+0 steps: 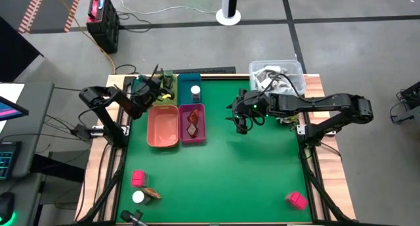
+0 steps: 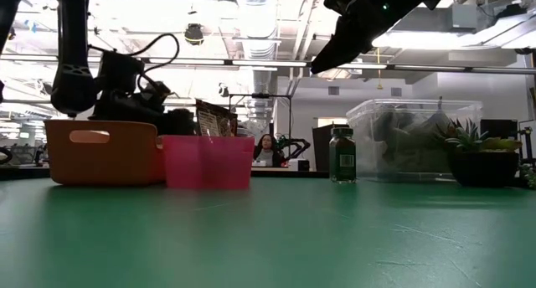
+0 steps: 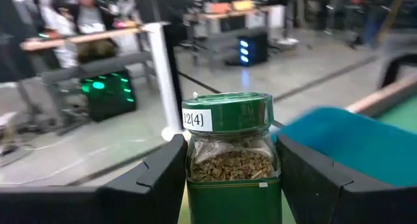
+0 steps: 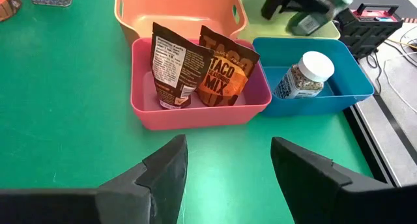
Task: Sort spices by type
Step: Put the left green seasoning bottle into the yellow bin
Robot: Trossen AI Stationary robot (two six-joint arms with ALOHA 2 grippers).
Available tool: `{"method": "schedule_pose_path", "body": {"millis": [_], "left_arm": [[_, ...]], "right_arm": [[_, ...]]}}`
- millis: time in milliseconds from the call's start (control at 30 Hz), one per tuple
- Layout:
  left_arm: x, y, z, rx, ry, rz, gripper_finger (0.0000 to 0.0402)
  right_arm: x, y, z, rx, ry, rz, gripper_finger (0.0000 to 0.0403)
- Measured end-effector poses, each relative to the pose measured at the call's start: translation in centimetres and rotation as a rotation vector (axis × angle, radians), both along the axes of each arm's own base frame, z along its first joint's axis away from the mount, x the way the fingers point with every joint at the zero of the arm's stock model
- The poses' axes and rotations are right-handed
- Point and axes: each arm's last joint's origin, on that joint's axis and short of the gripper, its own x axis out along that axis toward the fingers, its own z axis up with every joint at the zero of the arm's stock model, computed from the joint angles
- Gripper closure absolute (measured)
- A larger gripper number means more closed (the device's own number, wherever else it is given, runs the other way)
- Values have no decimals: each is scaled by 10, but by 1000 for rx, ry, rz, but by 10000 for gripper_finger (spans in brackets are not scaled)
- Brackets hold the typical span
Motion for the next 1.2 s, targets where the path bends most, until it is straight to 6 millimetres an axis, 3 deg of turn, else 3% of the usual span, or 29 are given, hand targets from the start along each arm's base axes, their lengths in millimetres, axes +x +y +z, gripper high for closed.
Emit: {"method": "schedule_pose_path", "body": {"millis": [467,800,967,1200], "left_arm": [[5,10,-3,-62,67,123,189],[5,10,-5,-82,76,122,189],[10,6,-3,-41,117,39,189],[9,-8,5,95,86,9,189]], "right_arm": [[0,0,0,0,0,0,154],[0,0,0,5,-1,-3,154],[1,0,1,-15,-7,9,154],[19,-25,26,-109,-254,-56,162]]}}
